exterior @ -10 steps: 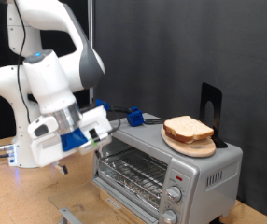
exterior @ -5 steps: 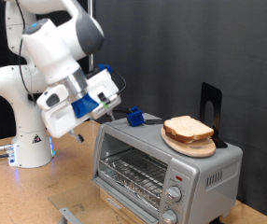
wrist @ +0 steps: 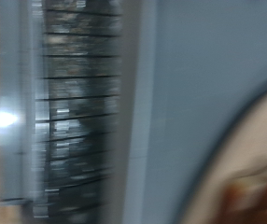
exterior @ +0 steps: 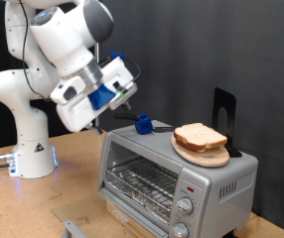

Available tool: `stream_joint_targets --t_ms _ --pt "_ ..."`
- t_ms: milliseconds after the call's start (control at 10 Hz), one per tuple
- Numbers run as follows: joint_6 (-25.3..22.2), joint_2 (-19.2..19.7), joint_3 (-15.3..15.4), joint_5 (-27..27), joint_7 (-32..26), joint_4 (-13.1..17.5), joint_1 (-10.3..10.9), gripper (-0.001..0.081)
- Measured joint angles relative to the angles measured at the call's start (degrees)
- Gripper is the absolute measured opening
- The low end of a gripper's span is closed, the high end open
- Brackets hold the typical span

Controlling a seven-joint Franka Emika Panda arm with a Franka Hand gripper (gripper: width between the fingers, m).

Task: Make a piece of toast with the oven

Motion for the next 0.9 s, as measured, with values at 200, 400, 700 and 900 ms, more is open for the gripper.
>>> stream_joint_targets --t_ms 200,400,700,900 --pt "-3.1 -2.1 0.4 2.1 -3.8 1.4 1.6 0.08" --pt "-7.3 -4.2 2.3 -4.6 -6.0 3.3 2.6 0.08" --pt "-13.4 -5.3 6.9 -16.9 -3.4 7.6 2.9 0.08" --pt "-13.4 -5.3 6.6 -15.6 -6.8 7.3 3.1 0.08"
